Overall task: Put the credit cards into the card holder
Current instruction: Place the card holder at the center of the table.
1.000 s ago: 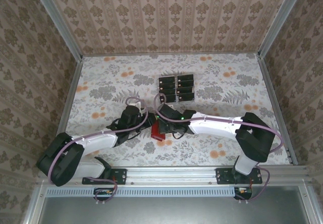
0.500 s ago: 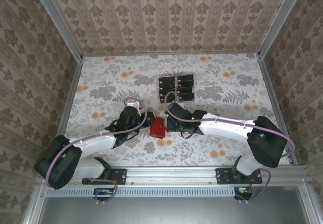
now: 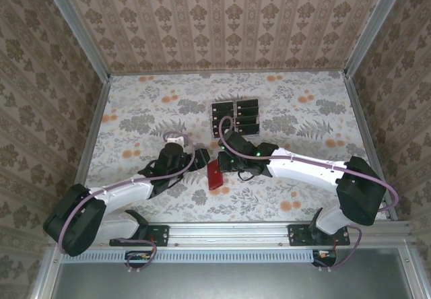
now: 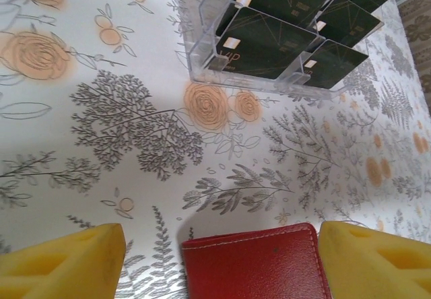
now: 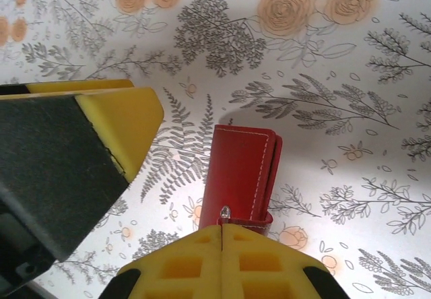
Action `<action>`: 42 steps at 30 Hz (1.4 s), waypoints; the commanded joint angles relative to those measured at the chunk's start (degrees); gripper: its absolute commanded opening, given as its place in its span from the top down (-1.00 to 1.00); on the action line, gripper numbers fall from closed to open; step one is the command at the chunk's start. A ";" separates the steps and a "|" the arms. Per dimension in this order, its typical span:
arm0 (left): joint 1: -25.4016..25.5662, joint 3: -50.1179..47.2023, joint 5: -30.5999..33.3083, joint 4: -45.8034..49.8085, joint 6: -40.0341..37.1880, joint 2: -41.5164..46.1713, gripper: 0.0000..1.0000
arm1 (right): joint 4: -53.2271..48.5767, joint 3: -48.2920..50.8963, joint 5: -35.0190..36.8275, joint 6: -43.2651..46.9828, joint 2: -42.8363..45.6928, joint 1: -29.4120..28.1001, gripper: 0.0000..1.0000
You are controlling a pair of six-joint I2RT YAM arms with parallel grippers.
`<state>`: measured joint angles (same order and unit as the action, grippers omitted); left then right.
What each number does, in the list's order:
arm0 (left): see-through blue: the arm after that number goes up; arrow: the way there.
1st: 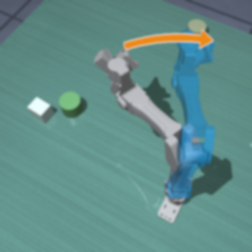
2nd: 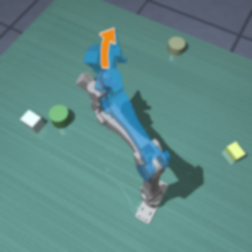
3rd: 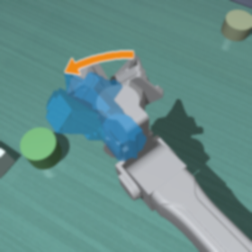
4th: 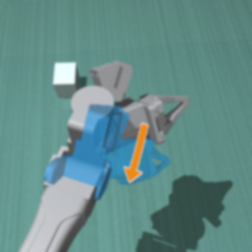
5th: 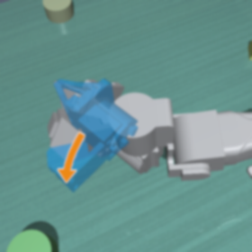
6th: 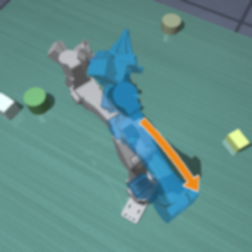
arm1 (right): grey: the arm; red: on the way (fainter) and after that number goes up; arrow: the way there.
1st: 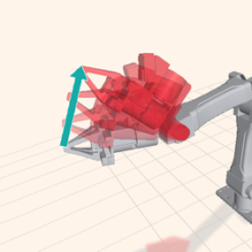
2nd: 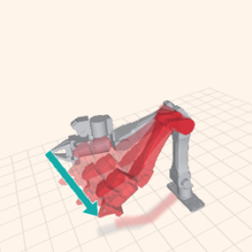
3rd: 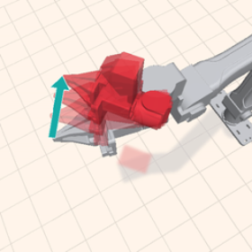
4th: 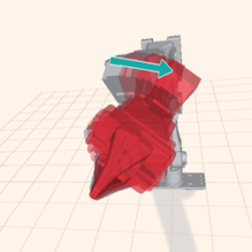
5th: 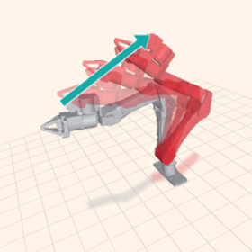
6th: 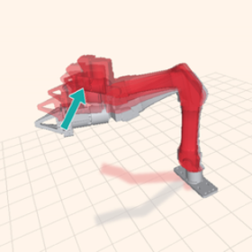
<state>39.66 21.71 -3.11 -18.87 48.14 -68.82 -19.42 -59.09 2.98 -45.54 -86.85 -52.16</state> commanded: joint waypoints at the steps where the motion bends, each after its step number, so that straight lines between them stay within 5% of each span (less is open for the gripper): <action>1: -0.33 0.80 1.74 4.48 -3.78 2.08 -0.57 | 0.18 -2.59 -1.71 0.23 1.52 -0.39 1.00; 28: 0.06 0.01 2.22 11.31 -4.18 10.39 -0.70 | 0.99 -0.93 -0.60 -1.31 3.23 -0.71 1.00; 42: 1.39 -1.72 4.07 12.92 -2.85 7.34 -0.67 | 5.05 15.12 4.73 -4.66 2.79 7.34 1.00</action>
<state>40.80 20.43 -0.16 -6.66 44.99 -60.90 -15.90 -46.30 5.72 -48.38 -84.31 -46.04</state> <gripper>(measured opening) 0.836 0.064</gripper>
